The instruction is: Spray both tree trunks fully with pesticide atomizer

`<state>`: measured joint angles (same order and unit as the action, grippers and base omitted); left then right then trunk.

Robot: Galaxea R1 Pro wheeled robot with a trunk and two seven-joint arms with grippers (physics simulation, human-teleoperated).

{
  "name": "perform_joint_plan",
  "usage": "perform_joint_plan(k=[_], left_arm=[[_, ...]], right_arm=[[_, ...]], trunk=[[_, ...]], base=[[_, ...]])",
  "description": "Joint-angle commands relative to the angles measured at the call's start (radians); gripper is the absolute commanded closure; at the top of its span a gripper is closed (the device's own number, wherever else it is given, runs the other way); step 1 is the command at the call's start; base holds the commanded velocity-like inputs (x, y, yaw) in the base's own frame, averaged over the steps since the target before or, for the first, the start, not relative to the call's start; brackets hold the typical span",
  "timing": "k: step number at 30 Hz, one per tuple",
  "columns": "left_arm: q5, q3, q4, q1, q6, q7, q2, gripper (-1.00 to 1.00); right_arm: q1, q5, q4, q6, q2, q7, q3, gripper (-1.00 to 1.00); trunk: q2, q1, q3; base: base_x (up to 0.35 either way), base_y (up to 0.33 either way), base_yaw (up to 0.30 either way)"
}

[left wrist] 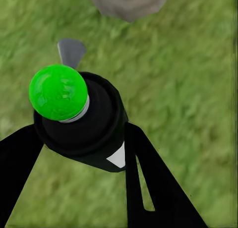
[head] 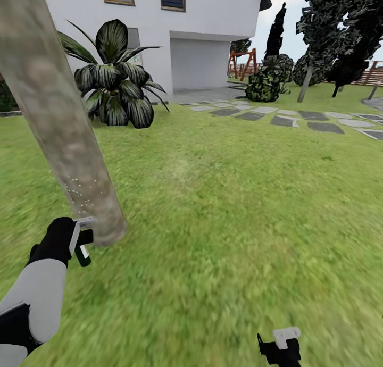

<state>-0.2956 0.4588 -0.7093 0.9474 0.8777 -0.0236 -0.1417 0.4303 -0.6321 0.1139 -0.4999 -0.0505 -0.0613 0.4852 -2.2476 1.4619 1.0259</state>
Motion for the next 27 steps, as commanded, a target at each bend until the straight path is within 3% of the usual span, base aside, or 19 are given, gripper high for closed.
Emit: perform_joint_plan(k=[1,9,14,20,27], left_arm=[[0.001,0.002,-0.001,0.001,0.004,-0.002,0.002,1.00],[0.001,0.001,-0.002,0.001,0.004,-0.002,-0.001,1.00],[0.000,-0.002,-0.002,0.001,0.004,-0.003,-0.003,1.00],[0.000,-0.006,-0.004,0.001,0.004,-0.003,-0.003,1.00],[0.000,-0.009,-0.004,0.001,0.003,-0.003,-0.003,1.00]], right_arm=[[0.001,-0.011,-0.002,-0.003,0.000,-0.006,0.004,-1.00],[0.001,-0.011,-0.002,-0.003,0.000,-0.006,0.004,-1.00],[0.001,-0.011,-0.002,-0.003,0.000,-0.007,0.004,-1.00],[0.001,-0.011,-0.002,-0.003,0.000,-0.006,0.004,-1.00],[0.001,-0.011,-0.002,-0.003,0.000,-0.007,0.004,-1.00]], trunk=[[0.000,0.000,0.001],[0.000,0.000,0.001],[0.000,0.000,0.001],[0.000,0.000,0.001],[0.000,0.000,0.001]], base=[[0.079,-0.256,0.006],[0.008,-0.270,0.007],[0.022,-0.272,0.211],[0.144,-0.262,0.256],[0.193,-0.235,0.029]])
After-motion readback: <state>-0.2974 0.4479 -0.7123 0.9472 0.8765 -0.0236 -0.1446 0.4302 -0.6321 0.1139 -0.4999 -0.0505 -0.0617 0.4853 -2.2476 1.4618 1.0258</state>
